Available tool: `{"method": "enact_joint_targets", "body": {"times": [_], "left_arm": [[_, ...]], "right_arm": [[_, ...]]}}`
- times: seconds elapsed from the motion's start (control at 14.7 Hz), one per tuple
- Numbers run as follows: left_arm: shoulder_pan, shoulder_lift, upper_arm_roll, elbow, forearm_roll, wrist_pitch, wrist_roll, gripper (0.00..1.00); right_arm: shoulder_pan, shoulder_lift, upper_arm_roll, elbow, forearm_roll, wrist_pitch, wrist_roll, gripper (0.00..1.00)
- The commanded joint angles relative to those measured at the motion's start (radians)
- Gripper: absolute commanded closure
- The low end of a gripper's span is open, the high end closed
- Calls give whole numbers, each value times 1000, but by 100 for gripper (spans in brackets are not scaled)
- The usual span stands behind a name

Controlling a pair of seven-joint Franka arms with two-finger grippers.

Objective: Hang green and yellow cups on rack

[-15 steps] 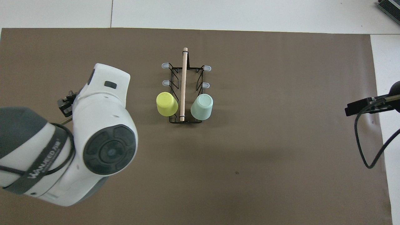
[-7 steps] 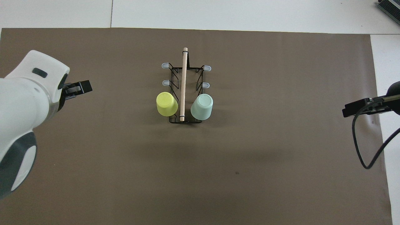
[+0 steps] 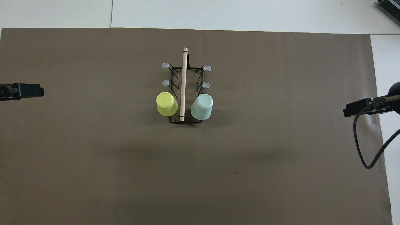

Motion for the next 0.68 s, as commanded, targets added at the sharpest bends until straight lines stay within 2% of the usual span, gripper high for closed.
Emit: {"method": "enact_joint_targets", "body": {"times": [0.0,0.34,0.61], "left_arm": [[30,66,-11,132,-23,-107,89,0],[29,93,-14,194,-16,-180,132,0],[26,86,-16,189,-24,-224,141,0]], "right_arm": [[-14,-20,6,-18,20,-6,12,0],[-14,-20,6,-18,20,-6,12,0],[-14,-18,6,-18,20,-6,12,0]]}}
